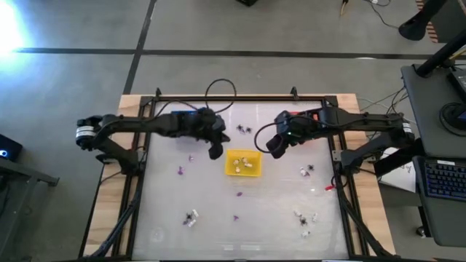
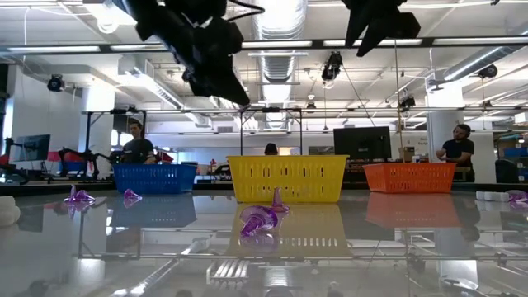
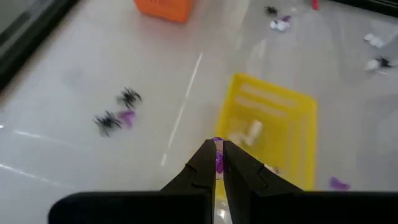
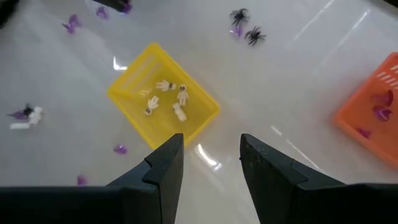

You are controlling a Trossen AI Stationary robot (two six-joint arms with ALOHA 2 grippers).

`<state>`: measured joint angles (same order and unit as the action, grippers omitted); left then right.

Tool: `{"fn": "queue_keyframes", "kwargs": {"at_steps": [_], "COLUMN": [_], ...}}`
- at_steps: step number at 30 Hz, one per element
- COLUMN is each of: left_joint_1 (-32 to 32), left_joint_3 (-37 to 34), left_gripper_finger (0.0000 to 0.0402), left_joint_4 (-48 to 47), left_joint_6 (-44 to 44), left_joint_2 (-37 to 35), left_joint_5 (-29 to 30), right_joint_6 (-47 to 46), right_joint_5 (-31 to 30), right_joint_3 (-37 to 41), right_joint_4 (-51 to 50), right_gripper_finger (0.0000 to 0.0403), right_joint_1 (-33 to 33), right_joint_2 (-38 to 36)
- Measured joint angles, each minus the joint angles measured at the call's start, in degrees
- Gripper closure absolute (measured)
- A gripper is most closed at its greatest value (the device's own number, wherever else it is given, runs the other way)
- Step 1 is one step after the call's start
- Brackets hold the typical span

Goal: Sort Halloween decoration
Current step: Put the purple witch hat toy into the orange bin

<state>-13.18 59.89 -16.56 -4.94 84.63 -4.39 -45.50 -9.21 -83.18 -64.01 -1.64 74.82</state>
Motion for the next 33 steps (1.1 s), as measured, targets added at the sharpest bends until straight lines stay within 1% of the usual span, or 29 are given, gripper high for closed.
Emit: {"fn": "queue_keyframes", "kwargs": {"at_steps": [7, 9, 11, 14, 18, 20, 24, 33], "left_joint_1": [-4.45, -5.64, -6.71, -8.3, -10.42, -11.22, -12.96, -15.73], "left_joint_3": [4.7, 6.48, 8.66, 12.54, 18.66, 21.56, 26.52, 35.39], "left_gripper_finger": [0.0401, 0.0401, 0.0401, 0.0401, 0.0401, 0.0401, 0.0401, 0.0401], "left_joint_4": [0.13, 0.08, 0.31, 0.15, 0.29, 0.14, -0.72, -1.57], "left_joint_6": [4.37, 5.64, 6.9, 8.89, 10.48, 11.3, 13.08, 13.86], "left_joint_2": [6.13, 7.74, 9.61, 12.85, 17.57, 19.87, 23.42, 29.61], "left_joint_5": [-6.17, -8.73, -10.64, -11.9, -16.86, -18.48, -19.5, -27.37], "right_joint_6": [-0.54, -0.51, -0.49, -0.08, 0.07, 0.14, 0.38, 0.22], "right_joint_5": [-0.96, -1.23, -1.4, -1.53, -2.0, -3.35, -5.87, -11.38], "right_joint_3": [0.0, 0.0, 0.0, 0.0, 0.01, 0.0, 0.0, 0.02], "right_joint_4": [-0.85, -0.86, -0.87, -0.92, -0.94, -0.94, -1.08, -6.27], "right_gripper_finger": [0.0252, 0.0252, 0.0252, 0.0252, 0.0252, 0.0252, 0.0252, 0.0252], "right_joint_1": [0.67, 0.67, 0.65, 0.65, 0.65, 0.55, 0.5, -0.26], "right_joint_2": [-0.85, -0.85, -0.85, -0.85, -0.85, -0.85, -0.85, -0.89]}}
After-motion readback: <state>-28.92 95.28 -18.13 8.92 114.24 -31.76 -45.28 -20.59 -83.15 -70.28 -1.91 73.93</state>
